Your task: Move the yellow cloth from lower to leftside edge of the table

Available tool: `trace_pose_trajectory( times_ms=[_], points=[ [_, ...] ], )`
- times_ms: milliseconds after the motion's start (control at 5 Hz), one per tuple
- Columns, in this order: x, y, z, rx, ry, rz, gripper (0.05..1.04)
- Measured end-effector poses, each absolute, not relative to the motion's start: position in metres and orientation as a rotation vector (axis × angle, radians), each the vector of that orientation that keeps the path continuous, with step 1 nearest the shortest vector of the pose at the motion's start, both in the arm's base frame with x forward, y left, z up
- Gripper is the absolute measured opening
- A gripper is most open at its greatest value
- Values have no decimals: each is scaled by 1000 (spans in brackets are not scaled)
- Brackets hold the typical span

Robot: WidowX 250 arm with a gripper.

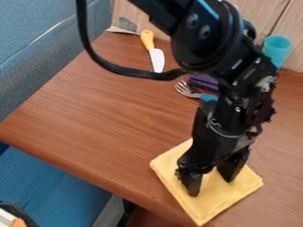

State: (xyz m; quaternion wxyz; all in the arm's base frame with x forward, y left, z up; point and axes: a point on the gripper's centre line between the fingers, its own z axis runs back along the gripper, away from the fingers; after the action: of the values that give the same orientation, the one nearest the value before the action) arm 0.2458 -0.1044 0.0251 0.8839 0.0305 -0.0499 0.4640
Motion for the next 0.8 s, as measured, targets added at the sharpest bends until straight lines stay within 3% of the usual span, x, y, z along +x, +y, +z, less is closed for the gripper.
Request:
trace_pose_trajectory(
  times_ms=[800],
  points=[
    [300, 34, 26, 92, -165, 1401, 1000]
  ],
)
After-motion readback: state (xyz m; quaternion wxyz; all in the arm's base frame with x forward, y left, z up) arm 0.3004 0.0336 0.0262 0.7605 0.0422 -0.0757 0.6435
